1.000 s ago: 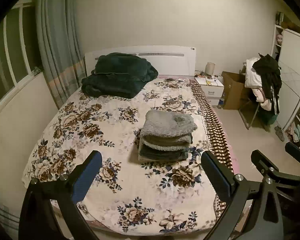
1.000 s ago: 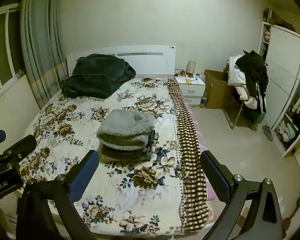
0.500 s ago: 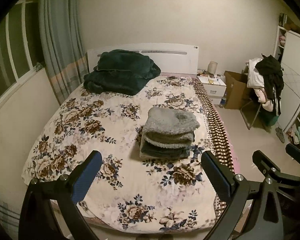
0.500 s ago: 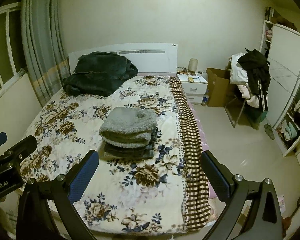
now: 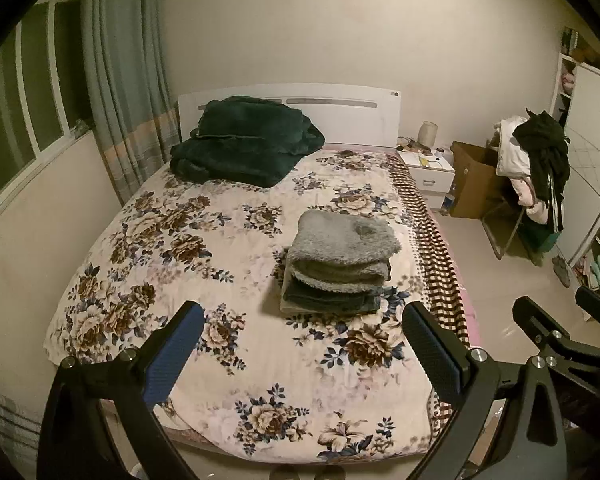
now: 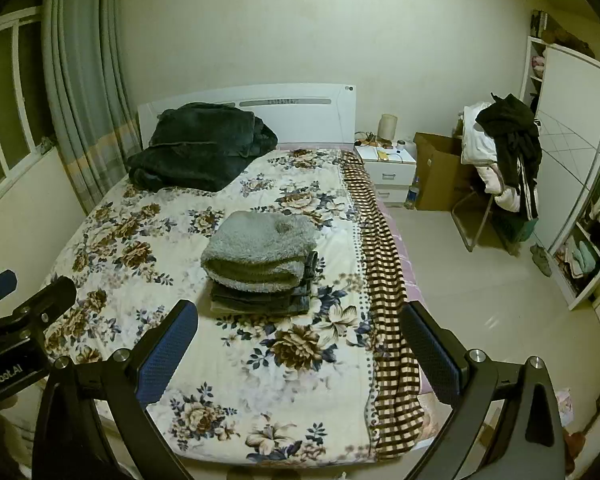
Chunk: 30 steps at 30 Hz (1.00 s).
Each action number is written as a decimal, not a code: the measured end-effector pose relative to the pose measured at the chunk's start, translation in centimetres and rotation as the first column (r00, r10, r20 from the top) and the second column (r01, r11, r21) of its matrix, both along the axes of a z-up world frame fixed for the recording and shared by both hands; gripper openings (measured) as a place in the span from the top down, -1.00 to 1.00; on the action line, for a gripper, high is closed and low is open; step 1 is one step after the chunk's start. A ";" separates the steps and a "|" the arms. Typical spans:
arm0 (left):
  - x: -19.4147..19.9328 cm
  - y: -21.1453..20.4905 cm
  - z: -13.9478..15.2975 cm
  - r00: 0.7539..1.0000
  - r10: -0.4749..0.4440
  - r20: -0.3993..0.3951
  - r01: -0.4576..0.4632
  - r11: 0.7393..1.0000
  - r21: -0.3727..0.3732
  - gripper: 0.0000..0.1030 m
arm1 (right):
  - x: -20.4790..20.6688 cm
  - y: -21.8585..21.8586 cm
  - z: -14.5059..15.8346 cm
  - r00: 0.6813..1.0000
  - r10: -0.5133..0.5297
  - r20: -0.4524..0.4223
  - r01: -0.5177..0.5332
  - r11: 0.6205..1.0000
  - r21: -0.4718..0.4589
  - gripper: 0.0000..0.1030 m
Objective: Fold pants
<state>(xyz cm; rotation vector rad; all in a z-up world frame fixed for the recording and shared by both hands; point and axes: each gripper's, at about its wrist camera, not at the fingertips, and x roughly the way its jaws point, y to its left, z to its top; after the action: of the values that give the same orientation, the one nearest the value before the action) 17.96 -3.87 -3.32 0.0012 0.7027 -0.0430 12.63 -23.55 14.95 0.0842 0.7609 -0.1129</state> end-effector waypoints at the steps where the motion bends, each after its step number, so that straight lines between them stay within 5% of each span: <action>1: 0.0 0.0 0.0 1.000 0.001 0.001 -0.001 1.000 0.000 -0.97 | 0.0 -0.1 0.1 1.000 0.000 0.000 0.000 1.000 -0.001 -1.00; 30: -0.8 0.4 -0.2 1.000 0.006 -0.001 -0.006 1.000 0.004 -0.97 | -0.6 0.2 0.2 1.000 -0.003 -0.007 0.004 1.000 0.013 -1.00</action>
<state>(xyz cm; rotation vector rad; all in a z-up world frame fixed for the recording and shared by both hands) 17.13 -3.48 -3.52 0.0034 0.7034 -0.0360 12.06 -23.37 15.13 0.0973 0.7685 -0.1116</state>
